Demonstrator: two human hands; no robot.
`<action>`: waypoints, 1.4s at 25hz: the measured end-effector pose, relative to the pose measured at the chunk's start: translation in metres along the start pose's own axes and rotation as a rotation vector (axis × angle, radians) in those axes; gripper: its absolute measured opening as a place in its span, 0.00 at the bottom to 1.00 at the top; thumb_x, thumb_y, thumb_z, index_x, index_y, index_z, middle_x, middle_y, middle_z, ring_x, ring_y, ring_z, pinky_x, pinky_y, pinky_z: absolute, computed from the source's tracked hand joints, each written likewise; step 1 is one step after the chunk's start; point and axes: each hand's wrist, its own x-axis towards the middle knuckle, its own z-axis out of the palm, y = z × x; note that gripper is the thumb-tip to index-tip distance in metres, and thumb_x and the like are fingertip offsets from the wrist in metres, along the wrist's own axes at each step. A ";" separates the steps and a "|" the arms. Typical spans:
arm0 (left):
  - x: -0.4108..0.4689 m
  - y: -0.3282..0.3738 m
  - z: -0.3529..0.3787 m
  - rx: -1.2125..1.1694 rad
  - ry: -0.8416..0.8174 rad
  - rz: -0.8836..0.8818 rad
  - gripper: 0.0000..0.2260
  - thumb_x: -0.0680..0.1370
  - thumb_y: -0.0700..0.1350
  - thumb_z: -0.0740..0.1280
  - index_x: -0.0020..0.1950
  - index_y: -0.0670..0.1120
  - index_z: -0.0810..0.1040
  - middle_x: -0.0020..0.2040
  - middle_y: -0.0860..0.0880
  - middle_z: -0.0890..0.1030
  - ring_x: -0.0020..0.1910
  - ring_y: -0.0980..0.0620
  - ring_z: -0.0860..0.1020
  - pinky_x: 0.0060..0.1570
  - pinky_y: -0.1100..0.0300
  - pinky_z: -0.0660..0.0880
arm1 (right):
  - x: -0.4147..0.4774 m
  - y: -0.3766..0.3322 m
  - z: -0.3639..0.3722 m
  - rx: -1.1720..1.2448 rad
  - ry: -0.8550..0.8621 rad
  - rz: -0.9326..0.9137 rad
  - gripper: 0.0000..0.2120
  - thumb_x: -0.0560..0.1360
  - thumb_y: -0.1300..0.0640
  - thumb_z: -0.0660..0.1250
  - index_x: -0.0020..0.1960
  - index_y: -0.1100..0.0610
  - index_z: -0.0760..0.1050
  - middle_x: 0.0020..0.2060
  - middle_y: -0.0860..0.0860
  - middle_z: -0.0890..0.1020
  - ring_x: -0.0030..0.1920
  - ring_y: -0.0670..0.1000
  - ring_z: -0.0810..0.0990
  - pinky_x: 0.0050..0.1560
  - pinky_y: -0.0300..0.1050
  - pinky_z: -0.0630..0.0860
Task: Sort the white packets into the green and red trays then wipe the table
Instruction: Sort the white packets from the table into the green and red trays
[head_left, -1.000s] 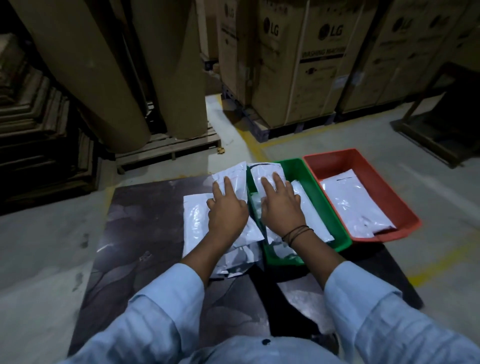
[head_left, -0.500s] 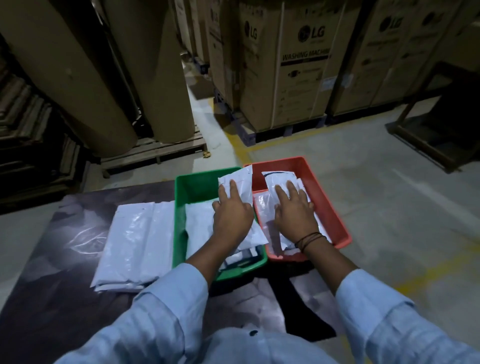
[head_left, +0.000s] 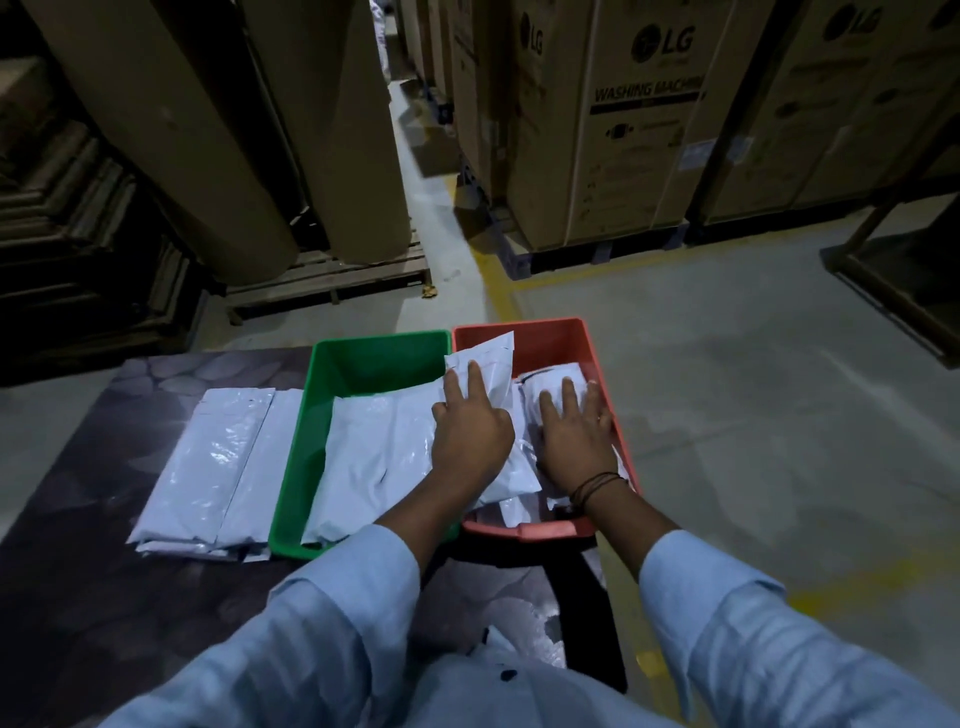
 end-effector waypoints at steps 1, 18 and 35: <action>0.002 0.002 0.002 -0.001 0.004 -0.010 0.31 0.81 0.45 0.59 0.83 0.49 0.50 0.83 0.42 0.51 0.72 0.32 0.65 0.65 0.43 0.71 | 0.001 0.003 0.006 -0.038 -0.024 -0.026 0.28 0.72 0.52 0.69 0.71 0.56 0.71 0.72 0.64 0.69 0.71 0.73 0.65 0.67 0.67 0.66; 0.009 0.023 0.032 0.007 0.092 0.051 0.32 0.81 0.51 0.61 0.82 0.45 0.53 0.82 0.39 0.40 0.81 0.35 0.50 0.77 0.45 0.59 | 0.019 0.037 0.006 0.220 0.258 -0.115 0.22 0.76 0.52 0.52 0.61 0.60 0.76 0.66 0.64 0.75 0.66 0.65 0.71 0.68 0.57 0.69; 0.015 -0.010 0.077 0.325 -0.356 0.139 0.39 0.78 0.39 0.64 0.83 0.46 0.45 0.83 0.39 0.42 0.81 0.34 0.47 0.78 0.43 0.50 | 0.013 0.032 0.025 0.048 -0.060 -0.194 0.21 0.72 0.58 0.66 0.65 0.57 0.70 0.72 0.62 0.66 0.65 0.63 0.69 0.65 0.54 0.70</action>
